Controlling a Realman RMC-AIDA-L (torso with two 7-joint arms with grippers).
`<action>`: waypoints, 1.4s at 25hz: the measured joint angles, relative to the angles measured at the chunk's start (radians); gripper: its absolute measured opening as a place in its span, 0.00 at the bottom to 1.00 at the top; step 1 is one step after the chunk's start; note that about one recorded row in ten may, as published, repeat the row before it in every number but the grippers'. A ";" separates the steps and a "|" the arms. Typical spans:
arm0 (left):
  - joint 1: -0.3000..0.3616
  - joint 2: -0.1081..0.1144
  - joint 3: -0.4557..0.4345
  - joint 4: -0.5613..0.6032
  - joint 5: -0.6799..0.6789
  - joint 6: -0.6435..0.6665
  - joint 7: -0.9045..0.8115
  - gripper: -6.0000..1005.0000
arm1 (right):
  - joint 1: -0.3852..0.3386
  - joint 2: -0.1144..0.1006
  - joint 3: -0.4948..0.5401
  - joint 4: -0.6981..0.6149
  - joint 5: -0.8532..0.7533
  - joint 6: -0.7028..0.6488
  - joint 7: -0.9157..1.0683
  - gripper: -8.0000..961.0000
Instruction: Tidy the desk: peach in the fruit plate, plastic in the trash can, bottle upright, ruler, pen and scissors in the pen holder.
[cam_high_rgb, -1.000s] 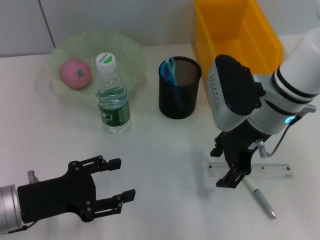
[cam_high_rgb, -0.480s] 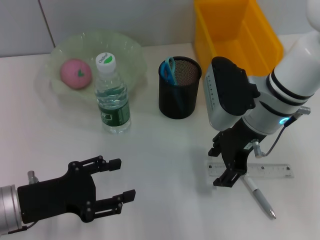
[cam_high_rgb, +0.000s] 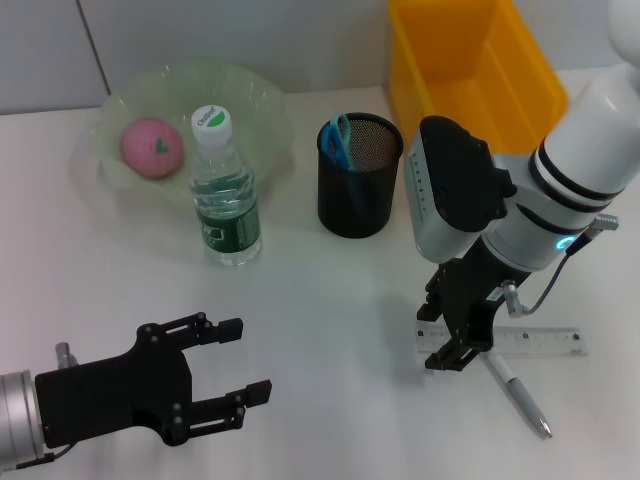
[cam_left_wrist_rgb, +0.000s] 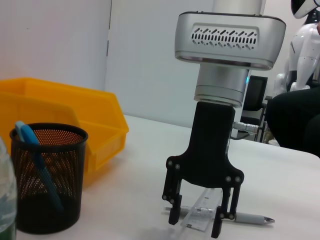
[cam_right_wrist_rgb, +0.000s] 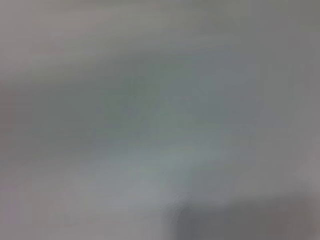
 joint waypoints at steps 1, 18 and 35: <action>0.000 0.000 0.000 0.000 0.000 0.000 0.000 0.75 | 0.002 0.000 0.000 0.005 0.000 0.001 0.001 0.74; 0.000 0.000 0.000 0.000 0.000 0.002 -0.002 0.75 | 0.009 -0.001 -0.010 0.012 0.000 -0.003 0.003 0.42; -0.003 0.000 0.000 0.004 0.000 0.006 -0.003 0.75 | 0.003 -0.006 0.141 -0.187 0.049 -0.054 0.098 0.40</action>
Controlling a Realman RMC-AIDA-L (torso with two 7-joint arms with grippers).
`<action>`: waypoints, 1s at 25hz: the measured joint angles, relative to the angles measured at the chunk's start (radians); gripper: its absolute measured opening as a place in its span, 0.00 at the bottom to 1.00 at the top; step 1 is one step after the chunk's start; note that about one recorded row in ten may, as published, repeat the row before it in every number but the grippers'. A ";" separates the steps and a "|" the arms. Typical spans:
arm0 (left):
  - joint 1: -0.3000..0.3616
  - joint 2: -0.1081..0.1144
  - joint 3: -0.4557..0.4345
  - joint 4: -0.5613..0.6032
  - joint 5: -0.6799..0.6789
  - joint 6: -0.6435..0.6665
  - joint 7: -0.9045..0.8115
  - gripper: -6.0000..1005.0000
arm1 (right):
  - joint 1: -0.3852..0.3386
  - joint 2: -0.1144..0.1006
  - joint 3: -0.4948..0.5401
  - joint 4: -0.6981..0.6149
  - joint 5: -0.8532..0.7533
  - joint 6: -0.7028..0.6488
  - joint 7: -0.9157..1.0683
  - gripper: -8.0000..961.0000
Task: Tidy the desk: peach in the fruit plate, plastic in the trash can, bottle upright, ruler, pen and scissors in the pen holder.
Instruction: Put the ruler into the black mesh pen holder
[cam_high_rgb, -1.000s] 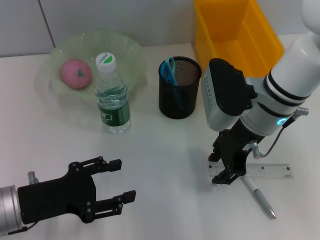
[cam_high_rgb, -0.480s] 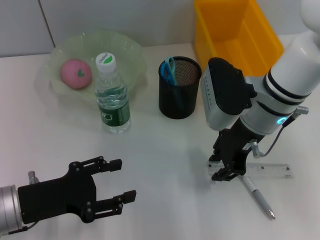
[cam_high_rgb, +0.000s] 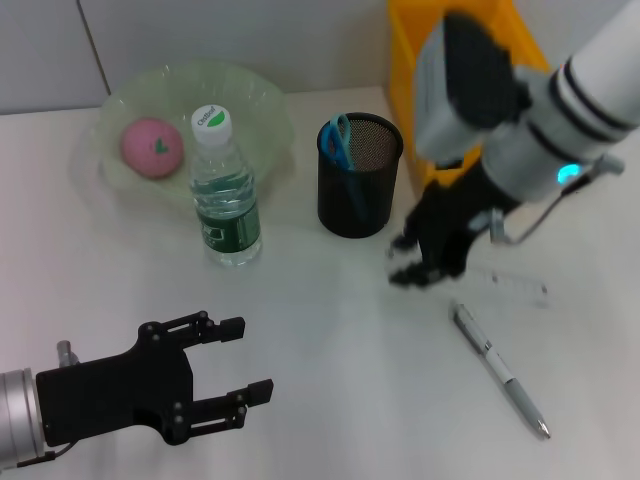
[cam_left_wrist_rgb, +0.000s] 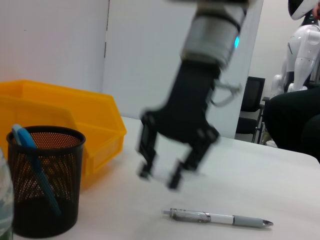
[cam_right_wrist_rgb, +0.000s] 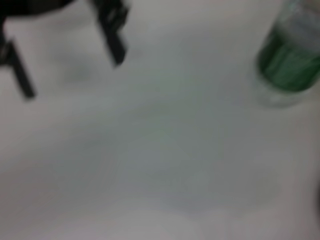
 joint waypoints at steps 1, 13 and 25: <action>0.000 0.000 0.000 0.000 0.000 0.000 0.000 0.75 | -0.001 0.000 0.022 -0.033 0.000 -0.002 0.013 0.40; -0.012 0.000 0.002 -0.004 0.000 0.002 0.004 0.75 | -0.074 0.003 0.072 -0.233 0.233 0.332 0.130 0.40; -0.013 0.000 -0.004 -0.004 -0.004 0.014 0.009 0.75 | -0.248 0.005 -0.049 -0.152 0.665 0.684 -0.158 0.40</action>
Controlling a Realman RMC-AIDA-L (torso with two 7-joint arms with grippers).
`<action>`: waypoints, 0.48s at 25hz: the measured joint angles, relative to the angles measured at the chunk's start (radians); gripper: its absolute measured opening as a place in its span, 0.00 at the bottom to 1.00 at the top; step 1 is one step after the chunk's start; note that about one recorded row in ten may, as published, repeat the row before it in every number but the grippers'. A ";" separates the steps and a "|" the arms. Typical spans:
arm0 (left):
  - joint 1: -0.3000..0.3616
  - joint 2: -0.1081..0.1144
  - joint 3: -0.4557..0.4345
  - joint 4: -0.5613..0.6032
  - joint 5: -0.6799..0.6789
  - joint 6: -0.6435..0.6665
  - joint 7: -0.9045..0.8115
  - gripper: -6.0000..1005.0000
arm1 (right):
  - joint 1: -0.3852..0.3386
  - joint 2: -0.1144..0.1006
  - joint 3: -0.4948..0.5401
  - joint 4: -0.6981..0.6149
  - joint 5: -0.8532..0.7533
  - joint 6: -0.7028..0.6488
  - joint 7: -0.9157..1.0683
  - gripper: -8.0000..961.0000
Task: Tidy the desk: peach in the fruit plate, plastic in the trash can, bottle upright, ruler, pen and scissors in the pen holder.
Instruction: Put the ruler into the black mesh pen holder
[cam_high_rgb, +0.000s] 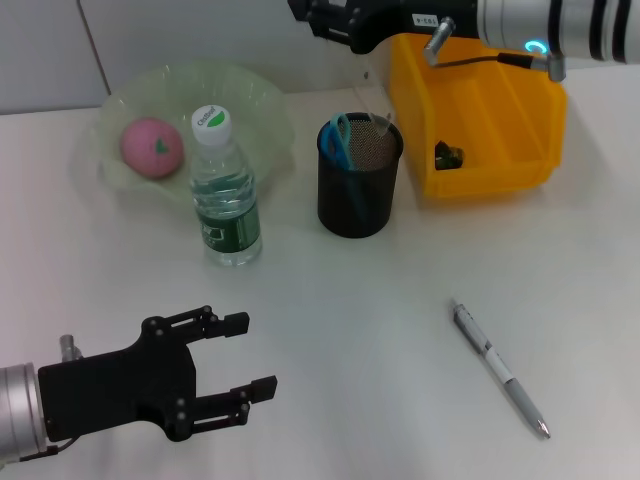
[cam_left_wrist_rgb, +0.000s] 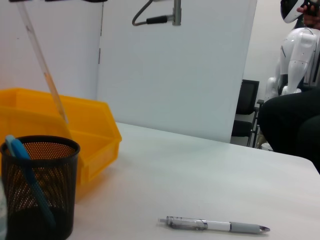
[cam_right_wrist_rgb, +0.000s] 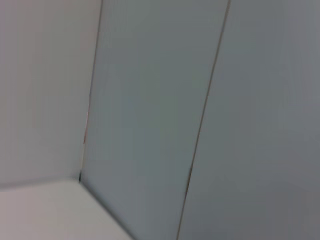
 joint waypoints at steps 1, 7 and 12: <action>0.000 0.000 0.001 0.000 0.000 0.000 0.000 0.75 | -0.014 0.000 0.000 0.015 0.054 0.011 -0.035 0.40; 0.001 -0.001 0.003 0.000 0.000 0.001 0.000 0.75 | -0.071 -0.002 0.007 0.098 0.330 0.012 -0.260 0.40; 0.001 0.000 0.003 0.000 0.001 0.001 -0.004 0.75 | -0.075 -0.002 0.004 0.159 0.406 0.011 -0.353 0.40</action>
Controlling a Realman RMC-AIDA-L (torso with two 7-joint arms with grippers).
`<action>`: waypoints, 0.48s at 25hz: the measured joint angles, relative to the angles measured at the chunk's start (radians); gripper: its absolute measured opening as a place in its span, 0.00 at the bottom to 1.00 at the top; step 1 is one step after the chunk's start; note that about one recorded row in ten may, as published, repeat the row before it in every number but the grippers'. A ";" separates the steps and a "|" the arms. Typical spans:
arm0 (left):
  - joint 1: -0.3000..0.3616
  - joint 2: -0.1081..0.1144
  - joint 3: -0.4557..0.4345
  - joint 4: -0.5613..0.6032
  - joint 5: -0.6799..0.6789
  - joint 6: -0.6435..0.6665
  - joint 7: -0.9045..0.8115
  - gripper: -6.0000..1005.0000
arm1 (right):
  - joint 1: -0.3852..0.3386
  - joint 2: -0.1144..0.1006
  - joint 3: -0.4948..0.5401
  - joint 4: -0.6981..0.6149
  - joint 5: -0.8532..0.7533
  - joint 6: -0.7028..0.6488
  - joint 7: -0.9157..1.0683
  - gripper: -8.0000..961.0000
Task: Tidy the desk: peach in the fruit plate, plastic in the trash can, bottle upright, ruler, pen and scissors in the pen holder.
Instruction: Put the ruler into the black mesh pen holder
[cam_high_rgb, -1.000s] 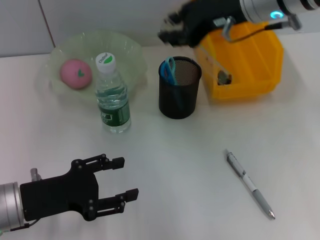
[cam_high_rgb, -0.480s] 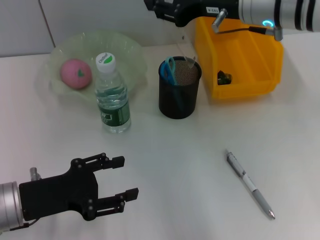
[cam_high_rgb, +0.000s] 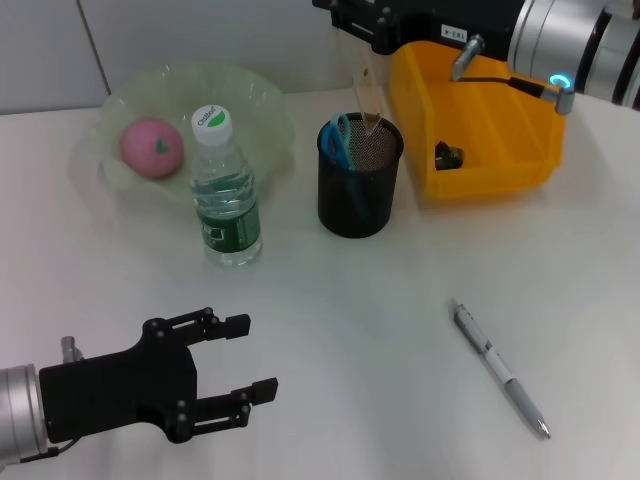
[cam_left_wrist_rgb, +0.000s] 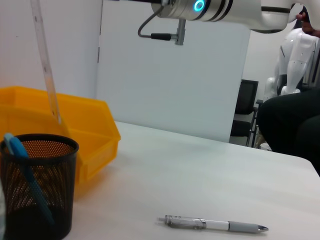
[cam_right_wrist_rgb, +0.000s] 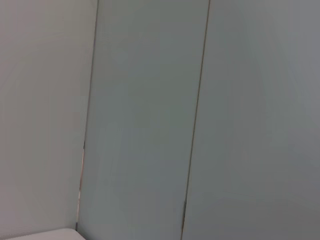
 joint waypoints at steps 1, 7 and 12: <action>0.000 0.000 0.000 0.000 0.000 0.000 0.000 0.75 | 0.000 0.000 -0.001 0.007 0.004 0.000 -0.007 0.40; 0.003 0.000 -0.002 0.000 0.001 0.000 -0.001 0.75 | -0.001 0.000 -0.007 0.060 0.075 -0.002 -0.093 0.40; 0.003 0.000 -0.001 0.000 0.001 0.000 -0.002 0.75 | 0.001 0.000 -0.009 0.110 0.128 -0.021 -0.155 0.40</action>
